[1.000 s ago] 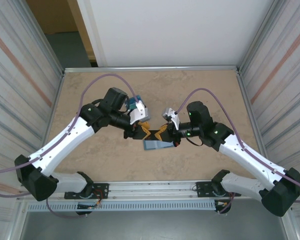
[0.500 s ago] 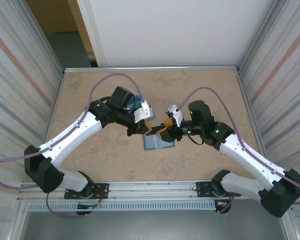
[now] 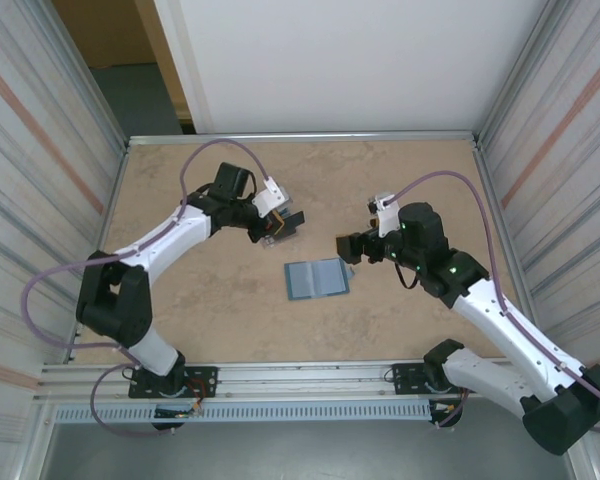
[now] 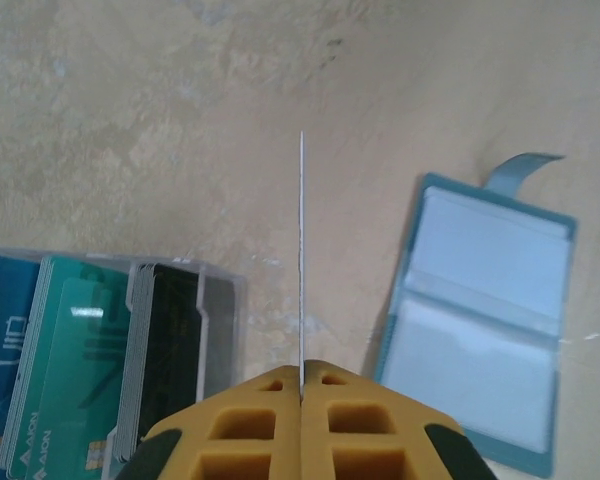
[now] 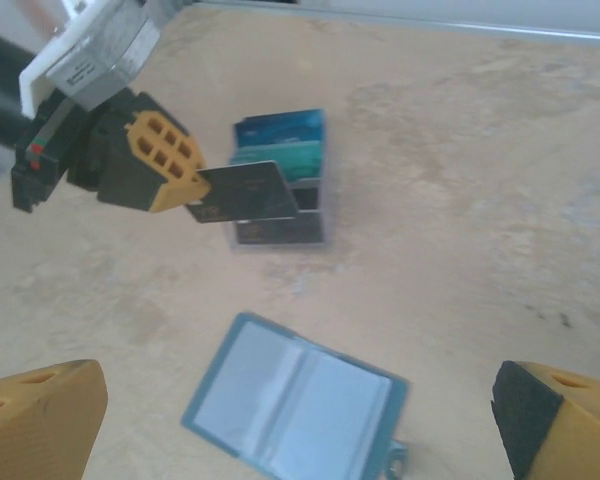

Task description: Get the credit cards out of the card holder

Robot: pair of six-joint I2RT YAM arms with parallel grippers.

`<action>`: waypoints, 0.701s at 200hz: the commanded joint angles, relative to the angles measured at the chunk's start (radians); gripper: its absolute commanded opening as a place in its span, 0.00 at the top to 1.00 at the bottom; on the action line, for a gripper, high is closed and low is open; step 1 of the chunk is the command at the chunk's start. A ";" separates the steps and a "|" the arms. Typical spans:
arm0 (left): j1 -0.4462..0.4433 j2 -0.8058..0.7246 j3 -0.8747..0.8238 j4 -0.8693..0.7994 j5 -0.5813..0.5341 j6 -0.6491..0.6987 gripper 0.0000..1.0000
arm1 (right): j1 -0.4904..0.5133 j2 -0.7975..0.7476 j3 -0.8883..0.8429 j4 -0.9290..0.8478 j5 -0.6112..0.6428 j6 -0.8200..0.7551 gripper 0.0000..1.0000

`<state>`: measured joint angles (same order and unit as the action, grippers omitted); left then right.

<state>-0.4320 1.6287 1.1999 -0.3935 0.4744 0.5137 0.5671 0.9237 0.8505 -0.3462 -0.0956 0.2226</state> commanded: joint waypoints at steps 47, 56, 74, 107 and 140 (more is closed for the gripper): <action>0.065 0.116 0.064 0.059 -0.049 0.052 1.00 | -0.009 -0.062 -0.032 -0.068 0.192 0.085 0.01; 0.068 0.123 0.065 0.061 -0.049 0.059 1.00 | -0.009 -0.068 -0.034 -0.069 0.195 0.087 0.01; 0.073 0.136 0.071 0.065 -0.043 0.068 1.00 | -0.010 -0.075 -0.038 -0.067 0.197 0.090 0.01; 0.076 0.169 0.096 0.039 -0.040 0.087 1.00 | -0.010 -0.075 -0.039 -0.065 0.203 0.098 0.01; 0.079 0.189 0.101 0.026 -0.036 0.099 1.00 | -0.012 -0.079 -0.042 -0.063 0.203 0.101 0.01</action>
<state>-0.3611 1.7985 1.2743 -0.3431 0.4248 0.5804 0.5621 0.8631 0.8169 -0.4057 0.0841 0.3042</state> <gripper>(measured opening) 0.064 0.985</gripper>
